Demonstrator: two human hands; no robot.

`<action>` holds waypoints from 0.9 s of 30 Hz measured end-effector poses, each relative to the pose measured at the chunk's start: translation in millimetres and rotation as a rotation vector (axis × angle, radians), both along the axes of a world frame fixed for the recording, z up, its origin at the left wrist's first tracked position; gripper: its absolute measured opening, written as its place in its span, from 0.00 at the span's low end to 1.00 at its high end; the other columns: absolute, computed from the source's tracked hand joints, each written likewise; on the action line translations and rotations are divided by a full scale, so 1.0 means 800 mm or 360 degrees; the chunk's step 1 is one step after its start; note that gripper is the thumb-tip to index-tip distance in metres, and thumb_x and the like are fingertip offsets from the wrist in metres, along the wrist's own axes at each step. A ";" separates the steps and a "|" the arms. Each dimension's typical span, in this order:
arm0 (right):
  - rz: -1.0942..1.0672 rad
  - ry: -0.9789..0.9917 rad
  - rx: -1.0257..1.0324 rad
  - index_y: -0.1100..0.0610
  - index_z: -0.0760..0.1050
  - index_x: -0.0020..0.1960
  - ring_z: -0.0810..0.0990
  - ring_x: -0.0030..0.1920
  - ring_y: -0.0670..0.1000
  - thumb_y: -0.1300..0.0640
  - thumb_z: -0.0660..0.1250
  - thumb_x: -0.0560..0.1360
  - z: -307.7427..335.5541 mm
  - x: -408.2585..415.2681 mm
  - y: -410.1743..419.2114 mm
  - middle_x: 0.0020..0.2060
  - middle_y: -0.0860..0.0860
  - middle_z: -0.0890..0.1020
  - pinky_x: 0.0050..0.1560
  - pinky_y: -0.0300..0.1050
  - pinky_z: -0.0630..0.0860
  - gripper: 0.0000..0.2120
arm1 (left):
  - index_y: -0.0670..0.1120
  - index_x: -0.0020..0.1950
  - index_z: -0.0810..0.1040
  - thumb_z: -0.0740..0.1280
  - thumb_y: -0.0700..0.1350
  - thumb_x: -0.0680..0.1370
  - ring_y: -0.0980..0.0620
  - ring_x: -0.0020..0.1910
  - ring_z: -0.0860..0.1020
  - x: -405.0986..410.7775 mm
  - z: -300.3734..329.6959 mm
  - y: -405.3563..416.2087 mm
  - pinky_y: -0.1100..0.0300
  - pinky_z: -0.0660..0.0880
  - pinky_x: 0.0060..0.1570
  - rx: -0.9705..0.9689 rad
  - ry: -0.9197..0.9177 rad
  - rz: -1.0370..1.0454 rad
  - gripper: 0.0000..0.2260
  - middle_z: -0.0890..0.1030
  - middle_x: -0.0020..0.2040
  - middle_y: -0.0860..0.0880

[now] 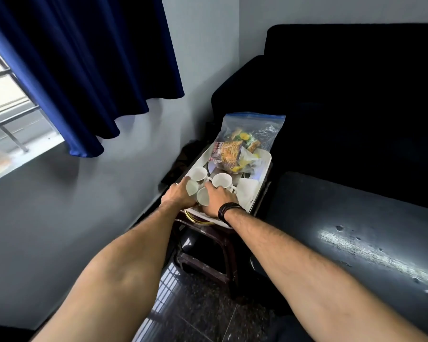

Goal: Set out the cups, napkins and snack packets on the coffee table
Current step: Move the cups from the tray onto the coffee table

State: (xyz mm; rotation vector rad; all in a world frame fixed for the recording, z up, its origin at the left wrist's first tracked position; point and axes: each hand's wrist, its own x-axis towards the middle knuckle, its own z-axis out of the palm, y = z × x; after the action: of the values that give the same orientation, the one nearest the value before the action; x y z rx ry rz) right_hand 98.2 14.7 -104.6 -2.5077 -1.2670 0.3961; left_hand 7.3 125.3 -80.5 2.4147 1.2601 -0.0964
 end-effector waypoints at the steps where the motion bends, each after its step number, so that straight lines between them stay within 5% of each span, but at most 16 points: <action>1: 0.0007 0.0005 0.0020 0.49 0.55 0.74 0.79 0.57 0.62 0.45 0.69 0.70 -0.001 0.001 -0.002 0.56 0.59 0.78 0.53 0.55 0.74 0.38 | 0.58 0.71 0.62 0.71 0.56 0.69 0.41 0.57 0.77 0.001 0.001 0.000 0.48 0.75 0.49 0.0014 -0.0006 0.0005 0.33 0.76 0.61 0.44; 6: 0.0039 0.0233 0.0211 0.43 0.59 0.68 0.79 0.53 0.60 0.47 0.73 0.65 0.011 0.008 -0.031 0.55 0.56 0.77 0.48 0.49 0.76 0.36 | 0.56 0.65 0.62 0.73 0.51 0.69 0.38 0.53 0.77 -0.007 0.014 -0.014 0.47 0.76 0.48 0.0079 -0.0025 -0.0025 0.30 0.75 0.57 0.42; 13: 0.0106 0.0372 0.0409 0.44 0.61 0.68 0.76 0.59 0.57 0.48 0.77 0.66 0.093 0.087 -0.123 0.62 0.55 0.74 0.59 0.52 0.75 0.37 | 0.56 0.65 0.63 0.75 0.47 0.65 0.39 0.50 0.77 -0.006 0.110 -0.029 0.46 0.78 0.51 0.0158 -0.0125 -0.0113 0.32 0.74 0.54 0.42; 18: -0.0120 -0.0028 0.0045 0.42 0.62 0.64 0.72 0.61 0.57 0.48 0.74 0.64 0.118 0.152 -0.249 0.60 0.51 0.75 0.60 0.55 0.70 0.33 | 0.53 0.67 0.65 0.76 0.47 0.66 0.38 0.58 0.74 0.049 0.120 -0.127 0.48 0.75 0.56 0.0137 -0.0225 -0.0474 0.34 0.74 0.61 0.42; 27: -0.0381 -0.0022 -0.0565 0.44 0.64 0.64 0.69 0.64 0.56 0.59 0.71 0.67 0.054 0.195 -0.496 0.60 0.51 0.72 0.58 0.53 0.65 0.30 | 0.53 0.62 0.65 0.71 0.48 0.69 0.37 0.58 0.76 0.156 0.039 -0.354 0.47 0.74 0.55 -0.0054 0.0008 -0.0970 0.25 0.74 0.57 0.41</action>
State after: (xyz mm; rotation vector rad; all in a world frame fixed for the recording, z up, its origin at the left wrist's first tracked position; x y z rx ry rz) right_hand 254.3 -381.7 -61.2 -2.9190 -0.9513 0.5898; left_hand 132.4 -157.6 -49.3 2.6807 0.4785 -0.2927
